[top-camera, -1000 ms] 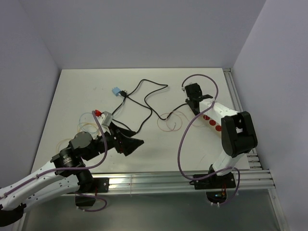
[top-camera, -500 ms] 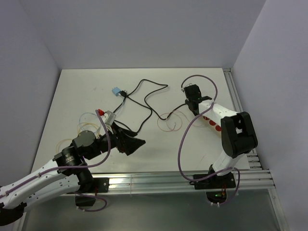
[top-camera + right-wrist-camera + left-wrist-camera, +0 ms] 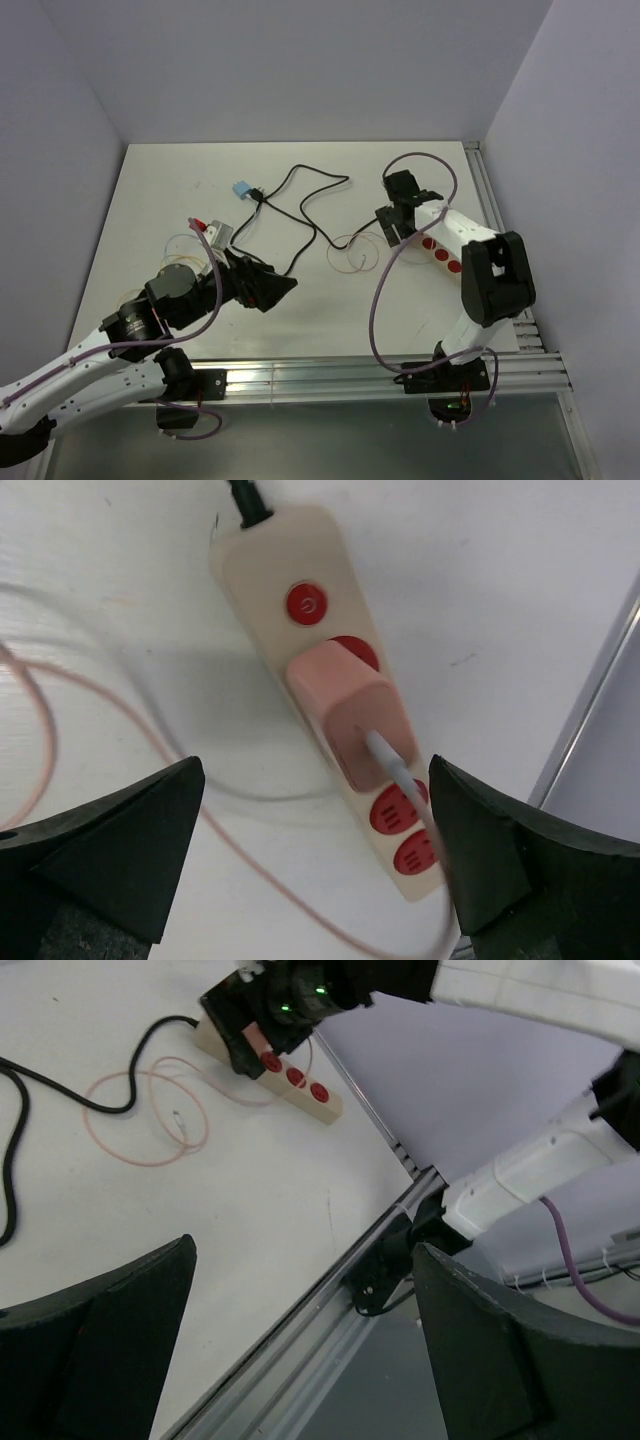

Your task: Insert the plug

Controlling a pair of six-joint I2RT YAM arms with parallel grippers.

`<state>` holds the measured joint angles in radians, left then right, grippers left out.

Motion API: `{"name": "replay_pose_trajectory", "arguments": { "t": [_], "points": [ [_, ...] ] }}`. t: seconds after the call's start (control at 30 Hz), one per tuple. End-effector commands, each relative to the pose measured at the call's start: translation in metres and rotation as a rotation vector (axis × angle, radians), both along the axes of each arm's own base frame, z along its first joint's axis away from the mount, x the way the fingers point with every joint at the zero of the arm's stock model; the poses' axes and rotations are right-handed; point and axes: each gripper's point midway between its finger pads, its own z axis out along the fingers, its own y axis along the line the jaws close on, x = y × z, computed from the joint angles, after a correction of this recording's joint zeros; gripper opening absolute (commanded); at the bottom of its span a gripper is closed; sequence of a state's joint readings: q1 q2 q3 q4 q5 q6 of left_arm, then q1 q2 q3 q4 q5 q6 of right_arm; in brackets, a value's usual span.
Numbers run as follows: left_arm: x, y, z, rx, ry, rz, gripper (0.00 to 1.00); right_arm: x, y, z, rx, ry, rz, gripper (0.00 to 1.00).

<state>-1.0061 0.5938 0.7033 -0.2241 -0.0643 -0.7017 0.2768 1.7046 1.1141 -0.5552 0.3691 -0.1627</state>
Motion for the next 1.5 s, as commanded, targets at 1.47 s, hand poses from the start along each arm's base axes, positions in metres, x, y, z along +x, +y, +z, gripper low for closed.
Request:
{"name": "replay_pose_trajectory", "arguments": {
  "t": [1.47],
  "points": [
    [0.451, 0.144, -0.199, 0.37, 0.652, 1.137, 1.0, -0.137, 0.05, 0.177, 0.682, -0.614, -0.182, 1.0]
  ]
}}
